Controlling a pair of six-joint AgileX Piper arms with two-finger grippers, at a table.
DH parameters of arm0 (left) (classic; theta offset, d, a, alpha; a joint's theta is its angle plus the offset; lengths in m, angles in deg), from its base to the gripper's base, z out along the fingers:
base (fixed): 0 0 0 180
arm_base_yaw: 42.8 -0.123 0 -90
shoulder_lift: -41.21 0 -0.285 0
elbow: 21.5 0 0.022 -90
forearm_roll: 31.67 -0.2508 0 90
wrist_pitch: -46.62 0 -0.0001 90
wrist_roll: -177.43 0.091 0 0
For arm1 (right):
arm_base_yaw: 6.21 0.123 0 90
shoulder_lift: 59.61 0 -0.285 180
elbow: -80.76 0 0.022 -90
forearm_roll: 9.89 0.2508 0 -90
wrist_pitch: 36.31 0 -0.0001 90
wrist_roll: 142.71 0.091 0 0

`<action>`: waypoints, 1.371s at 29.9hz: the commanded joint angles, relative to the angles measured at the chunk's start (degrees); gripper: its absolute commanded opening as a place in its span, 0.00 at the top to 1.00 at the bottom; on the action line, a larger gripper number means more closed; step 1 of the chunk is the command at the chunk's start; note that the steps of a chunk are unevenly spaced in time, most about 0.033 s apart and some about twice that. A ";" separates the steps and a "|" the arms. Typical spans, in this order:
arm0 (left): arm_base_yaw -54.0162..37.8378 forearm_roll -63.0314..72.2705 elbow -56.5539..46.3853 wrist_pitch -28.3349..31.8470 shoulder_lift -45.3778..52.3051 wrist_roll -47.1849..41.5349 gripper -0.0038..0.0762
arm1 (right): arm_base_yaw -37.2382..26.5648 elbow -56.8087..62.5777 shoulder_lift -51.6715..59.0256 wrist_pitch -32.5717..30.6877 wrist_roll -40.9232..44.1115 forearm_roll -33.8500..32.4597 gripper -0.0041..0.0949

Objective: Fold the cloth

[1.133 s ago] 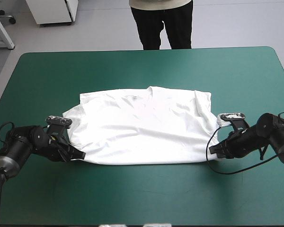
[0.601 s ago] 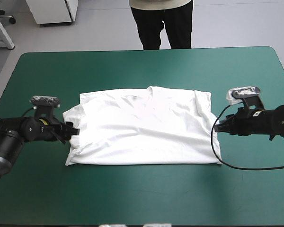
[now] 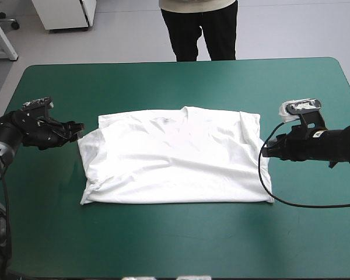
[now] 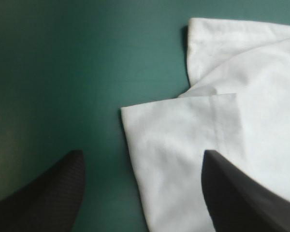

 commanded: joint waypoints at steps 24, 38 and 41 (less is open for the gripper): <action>0.53 11.94 2.17 8.20 -11.94 5.58 0.70 | -0.38 -2.00 1.37 -1.67 0.06 1.38 0.70; 0.99 18.91 8.19 4.36 -8.09 13.19 0.96 | -0.38 -2.00 1.37 -2.35 0.16 1.60 0.70; 1.48 18.65 10.98 2.29 -6.29 13.19 0.96 | -0.38 -2.00 1.37 -2.25 0.16 1.60 0.70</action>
